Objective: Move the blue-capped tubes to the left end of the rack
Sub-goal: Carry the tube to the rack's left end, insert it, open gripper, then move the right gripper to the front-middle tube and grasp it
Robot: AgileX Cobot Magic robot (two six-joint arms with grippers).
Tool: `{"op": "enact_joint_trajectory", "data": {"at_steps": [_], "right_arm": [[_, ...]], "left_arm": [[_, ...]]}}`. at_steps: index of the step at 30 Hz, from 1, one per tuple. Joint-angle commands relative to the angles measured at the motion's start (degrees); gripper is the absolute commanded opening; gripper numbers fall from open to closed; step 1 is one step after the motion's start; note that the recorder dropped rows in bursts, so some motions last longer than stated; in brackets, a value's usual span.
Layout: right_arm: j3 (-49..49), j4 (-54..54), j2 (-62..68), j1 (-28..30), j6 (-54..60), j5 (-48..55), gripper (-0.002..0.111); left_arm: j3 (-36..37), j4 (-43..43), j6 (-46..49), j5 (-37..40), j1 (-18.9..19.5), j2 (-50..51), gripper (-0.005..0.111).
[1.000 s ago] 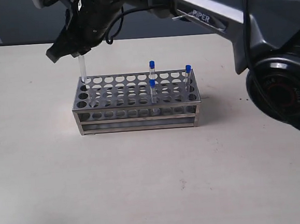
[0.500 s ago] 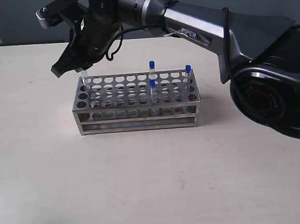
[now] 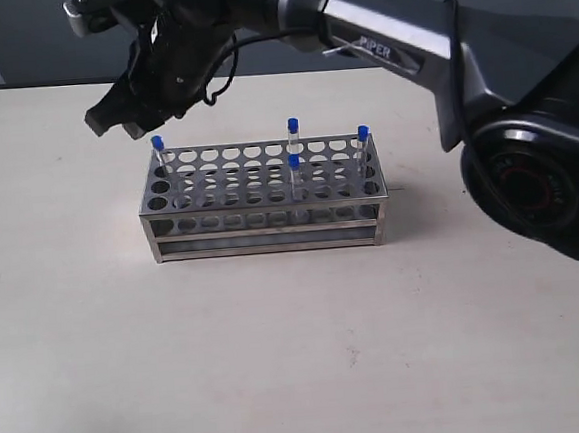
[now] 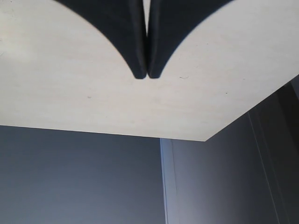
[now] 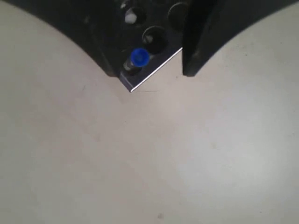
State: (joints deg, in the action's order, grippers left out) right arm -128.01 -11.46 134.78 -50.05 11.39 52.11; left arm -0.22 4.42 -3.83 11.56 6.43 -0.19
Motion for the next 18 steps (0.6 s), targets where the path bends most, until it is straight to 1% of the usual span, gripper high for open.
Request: {"op": "enact_joint_trajectory", "data": {"at_steps": [1, 5, 7, 9, 18], "right_arm": [[-0.26, 7.47, -4.83, 0.08, -5.91, 6.18, 0.039], [-0.26, 16.41, -7.2, 0.08, -10.3, 17.81, 0.039], [-0.07, 19.21, -7.38, 0.32, -10.64, 17.85, 0.039], [2.05, 19.01, -8.34, 0.92, -11.04, 17.85, 0.039], [13.89, 20.26, -10.85, 2.04, -12.73, 17.85, 0.039]], "left_arm": [[0.22, -0.31, -0.1, -0.63, -0.34, 0.19, 0.0], [0.22, -0.31, -0.1, -0.63, -0.34, 0.19, 0.0], [0.22, -0.31, -0.1, -0.63, -0.34, 0.19, 0.0], [0.22, -0.31, -0.1, -0.63, -0.34, 0.19, 0.0], [0.22, -0.31, -0.1, -0.63, -0.34, 0.19, 0.0]]}}
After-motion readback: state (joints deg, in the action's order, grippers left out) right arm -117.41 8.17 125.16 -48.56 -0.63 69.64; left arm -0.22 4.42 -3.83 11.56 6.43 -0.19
